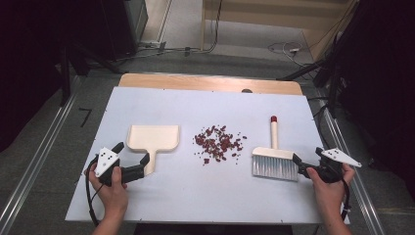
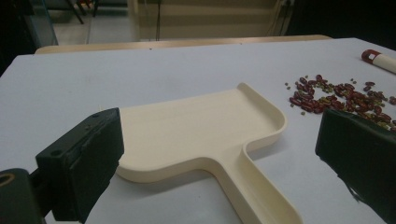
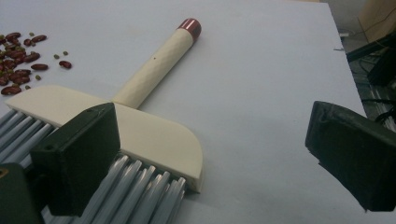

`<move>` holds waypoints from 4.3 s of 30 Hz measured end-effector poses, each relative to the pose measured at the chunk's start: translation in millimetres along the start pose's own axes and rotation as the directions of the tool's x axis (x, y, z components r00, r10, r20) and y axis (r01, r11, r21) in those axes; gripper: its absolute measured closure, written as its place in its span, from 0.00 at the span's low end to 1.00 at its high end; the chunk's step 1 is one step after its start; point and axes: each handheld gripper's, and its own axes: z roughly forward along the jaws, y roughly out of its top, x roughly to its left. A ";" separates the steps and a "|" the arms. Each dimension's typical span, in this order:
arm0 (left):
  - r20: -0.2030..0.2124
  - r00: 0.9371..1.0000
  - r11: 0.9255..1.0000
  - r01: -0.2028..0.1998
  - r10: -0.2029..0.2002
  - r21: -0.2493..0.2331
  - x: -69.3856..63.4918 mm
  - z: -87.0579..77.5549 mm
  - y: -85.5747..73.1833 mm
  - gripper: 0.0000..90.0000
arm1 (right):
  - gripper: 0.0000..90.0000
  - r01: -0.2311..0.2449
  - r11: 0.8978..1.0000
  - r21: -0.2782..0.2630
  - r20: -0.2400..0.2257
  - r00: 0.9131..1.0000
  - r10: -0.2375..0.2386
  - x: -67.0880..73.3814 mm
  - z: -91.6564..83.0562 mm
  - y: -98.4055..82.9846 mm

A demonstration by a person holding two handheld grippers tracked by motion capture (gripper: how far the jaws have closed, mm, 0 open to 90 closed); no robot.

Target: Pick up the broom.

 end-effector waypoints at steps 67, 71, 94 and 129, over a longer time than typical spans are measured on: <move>0.094 0.975 0.979 -0.197 0.200 -0.044 -56.5 0.5 22.0 0.02 | 0.78 -0.129 0.978 0.166 -0.095 0.985 0.147 58.2 45.8 54.2; 0.167 0.966 0.980 -0.186 0.196 -0.074 -75.4 3.2 31.9 0.02 | 0.78 -0.114 0.993 0.032 -0.181 0.976 0.118 63.9 34.5 47.9; 0.456 0.884 0.994 -0.095 0.105 -0.046 -156.3 38.1 67.8 0.07 | 0.78 -0.101 0.956 -0.274 -0.270 0.963 0.024 104.9 -24.1 72.1; 0.599 0.797 0.986 -0.024 -0.079 0.162 -196.0 49.6 72.0 0.75 | 0.77 0.075 0.911 -0.405 -0.300 0.931 -0.209 205.9 -38.3 70.4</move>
